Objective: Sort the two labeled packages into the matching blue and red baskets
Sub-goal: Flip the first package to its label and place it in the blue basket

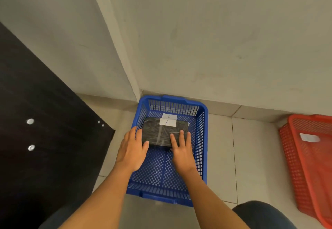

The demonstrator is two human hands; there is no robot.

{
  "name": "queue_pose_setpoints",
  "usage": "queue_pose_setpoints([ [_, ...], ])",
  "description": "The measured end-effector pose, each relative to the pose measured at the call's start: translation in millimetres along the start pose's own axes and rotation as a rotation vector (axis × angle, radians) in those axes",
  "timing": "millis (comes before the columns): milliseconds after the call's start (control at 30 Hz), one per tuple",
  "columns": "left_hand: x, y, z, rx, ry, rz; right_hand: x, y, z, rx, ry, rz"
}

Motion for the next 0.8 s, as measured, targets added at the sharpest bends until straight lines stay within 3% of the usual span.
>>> queue_pose_setpoints([
  [67,5,-2,2,0.008,-0.005,-0.001,2,-1,1,-0.051,-0.028,-0.055],
  [200,7,-2,3,0.013,-0.001,0.0,3,-1,-2,0.021,-0.03,-0.014],
  [333,7,-2,4,0.009,0.018,0.005,4,4,4,-0.019,-0.058,0.072],
  [667,5,10,0,-0.006,0.028,0.02,-6,8,14,0.088,0.117,0.12],
  [800,-27,39,-11,-0.013,-0.018,0.057,-57,30,24,0.09,0.099,0.06],
])
Point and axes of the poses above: each hand's wrist, its own y-axis away from the middle knuckle, its own x-axis out of the palm, z = x × y, the point moved 4 cm from there along -y, towards the middle knuckle, and after that the axes turned 11 degrees about -x, right-handed, at the moved point
